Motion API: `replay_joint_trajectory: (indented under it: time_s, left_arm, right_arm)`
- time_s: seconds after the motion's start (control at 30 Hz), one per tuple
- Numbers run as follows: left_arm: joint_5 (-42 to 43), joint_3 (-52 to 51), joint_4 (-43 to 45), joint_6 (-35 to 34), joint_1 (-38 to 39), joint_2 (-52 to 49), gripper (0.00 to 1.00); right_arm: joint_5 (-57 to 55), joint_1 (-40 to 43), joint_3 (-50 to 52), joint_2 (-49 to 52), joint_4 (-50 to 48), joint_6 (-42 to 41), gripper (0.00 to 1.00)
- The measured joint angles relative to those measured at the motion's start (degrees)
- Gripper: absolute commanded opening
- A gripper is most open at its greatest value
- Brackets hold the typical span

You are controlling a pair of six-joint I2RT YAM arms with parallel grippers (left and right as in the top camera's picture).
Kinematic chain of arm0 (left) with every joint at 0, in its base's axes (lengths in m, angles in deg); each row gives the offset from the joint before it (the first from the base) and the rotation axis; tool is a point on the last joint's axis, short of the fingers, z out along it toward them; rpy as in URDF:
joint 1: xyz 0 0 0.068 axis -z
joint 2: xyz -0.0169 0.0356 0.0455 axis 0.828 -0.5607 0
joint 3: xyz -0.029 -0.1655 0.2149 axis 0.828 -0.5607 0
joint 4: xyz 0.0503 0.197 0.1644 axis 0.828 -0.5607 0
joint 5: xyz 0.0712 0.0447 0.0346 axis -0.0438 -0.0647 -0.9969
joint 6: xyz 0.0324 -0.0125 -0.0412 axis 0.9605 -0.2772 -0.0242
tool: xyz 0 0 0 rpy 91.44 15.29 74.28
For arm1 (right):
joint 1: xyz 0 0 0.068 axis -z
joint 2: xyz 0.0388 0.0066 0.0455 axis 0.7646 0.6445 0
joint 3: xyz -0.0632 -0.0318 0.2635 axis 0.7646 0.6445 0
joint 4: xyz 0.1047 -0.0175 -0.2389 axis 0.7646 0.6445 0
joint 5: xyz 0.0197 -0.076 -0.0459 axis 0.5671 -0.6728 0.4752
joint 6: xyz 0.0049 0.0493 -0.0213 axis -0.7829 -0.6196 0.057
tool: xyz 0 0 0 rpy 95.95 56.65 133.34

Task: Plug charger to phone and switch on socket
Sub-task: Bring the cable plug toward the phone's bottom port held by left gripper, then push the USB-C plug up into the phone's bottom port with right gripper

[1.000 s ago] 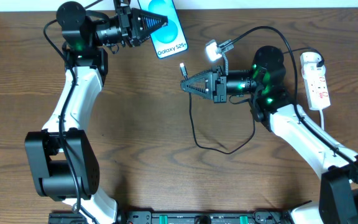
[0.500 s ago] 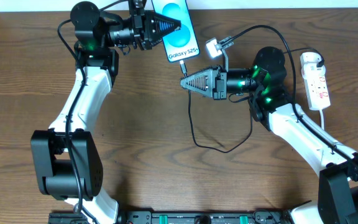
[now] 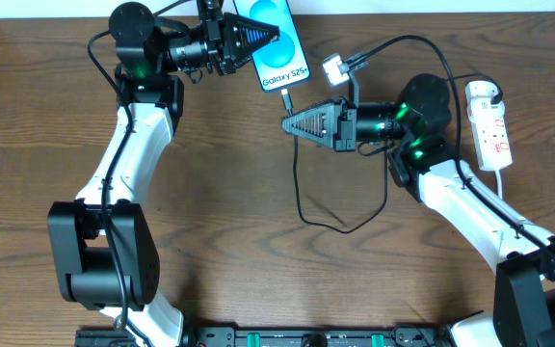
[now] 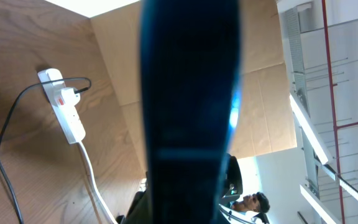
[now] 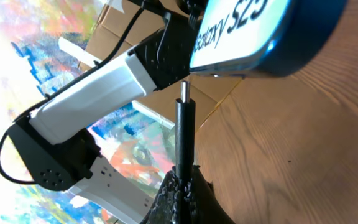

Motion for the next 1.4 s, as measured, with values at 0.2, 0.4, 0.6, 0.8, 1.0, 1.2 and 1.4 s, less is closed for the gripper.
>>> replay_joint_trajectory:
  time_s: [0.2, 0.4, 0.6, 0.8, 1.0, 1.2, 1.4]
  left_arm:
    - [-0.22, 0.00, 0.00, 0.00, 0.00, 0.00, 0.07]
    - [-0.22, 0.00, 0.00, -1.07, 0.00, 0.00, 0.07]
    - [0.09, 0.00, 0.00, -1.29, 0.00, 0.00, 0.07]
    - [0.46, 0.00, 0.00, -1.29, 0.00, 0.00, 0.07]
    - [0.92, 0.00, 0.00, -1.29, 0.00, 0.00, 0.07]
    - [0.87, 0.00, 0.00, -1.31, 0.31, 0.00, 0.07]
    - [0.87, 0.00, 0.00, -1.49, 0.44, 0.00, 0.07]
  right_arm:
    - [0.39, 0.74, 0.00, 0.00, -0.39, -1.49, 0.01]
    - [0.57, 0.81, 0.00, 0.00, 0.17, -1.77, 0.01]
    - [0.55, 0.81, 0.00, 0.00, 0.15, -1.79, 0.01]
    - [0.50, 0.96, 0.00, 0.00, 0.17, -1.79, 0.01]
    - [0.39, 1.03, 0.00, 0.00, 0.17, -1.79, 0.01]
    - [0.48, 1.03, 0.00, 0.00, 0.17, -1.79, 0.01]
    - [0.59, 1.03, 0.00, 0.00, 0.22, -1.79, 0.01]
